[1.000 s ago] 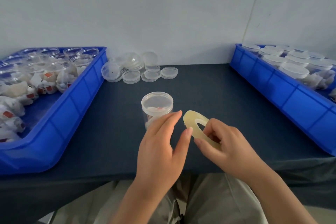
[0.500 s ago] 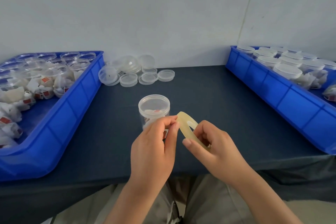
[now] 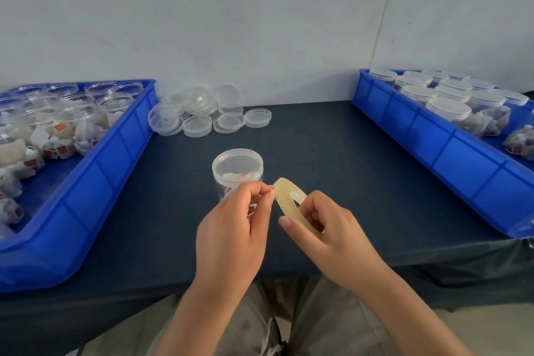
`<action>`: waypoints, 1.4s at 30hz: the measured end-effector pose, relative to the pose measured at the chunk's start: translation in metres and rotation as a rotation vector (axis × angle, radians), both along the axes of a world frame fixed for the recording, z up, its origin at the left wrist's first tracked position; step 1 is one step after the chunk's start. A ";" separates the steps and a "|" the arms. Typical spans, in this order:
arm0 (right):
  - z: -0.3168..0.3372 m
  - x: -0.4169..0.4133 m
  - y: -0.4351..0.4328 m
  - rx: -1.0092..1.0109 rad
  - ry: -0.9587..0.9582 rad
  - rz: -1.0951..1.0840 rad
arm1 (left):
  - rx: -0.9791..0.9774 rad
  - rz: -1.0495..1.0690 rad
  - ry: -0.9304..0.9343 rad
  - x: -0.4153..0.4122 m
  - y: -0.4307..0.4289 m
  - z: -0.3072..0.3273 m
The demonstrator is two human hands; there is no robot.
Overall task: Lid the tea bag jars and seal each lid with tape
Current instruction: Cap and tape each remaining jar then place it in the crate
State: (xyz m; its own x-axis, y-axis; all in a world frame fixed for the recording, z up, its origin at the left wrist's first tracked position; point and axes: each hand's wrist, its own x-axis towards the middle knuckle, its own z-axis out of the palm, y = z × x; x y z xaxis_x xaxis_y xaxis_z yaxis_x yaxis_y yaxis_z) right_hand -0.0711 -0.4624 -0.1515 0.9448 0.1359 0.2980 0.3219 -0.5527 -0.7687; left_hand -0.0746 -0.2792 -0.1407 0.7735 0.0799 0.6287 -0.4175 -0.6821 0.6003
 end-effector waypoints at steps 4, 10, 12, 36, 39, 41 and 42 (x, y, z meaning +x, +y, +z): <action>0.000 0.000 0.004 0.000 0.001 0.046 | 0.136 0.048 -0.114 -0.003 0.000 -0.001; 0.006 -0.002 0.002 -0.258 -0.154 0.042 | 0.264 0.047 -0.235 -0.006 0.008 -0.001; 0.011 -0.001 -0.002 -0.322 -0.200 0.026 | 0.242 0.016 -0.256 -0.005 0.011 -0.003; 0.013 0.009 -0.015 -0.114 0.038 0.024 | -0.370 -0.091 0.239 0.056 0.040 -0.014; 0.017 0.008 -0.018 -0.155 0.093 0.043 | -0.363 -0.148 0.270 0.047 0.037 -0.011; 0.019 0.006 -0.016 -0.162 0.120 0.066 | -0.352 -0.204 0.287 0.045 0.027 -0.010; 0.020 0.006 -0.015 -0.167 0.125 0.070 | -0.349 -0.225 0.292 0.045 0.022 -0.011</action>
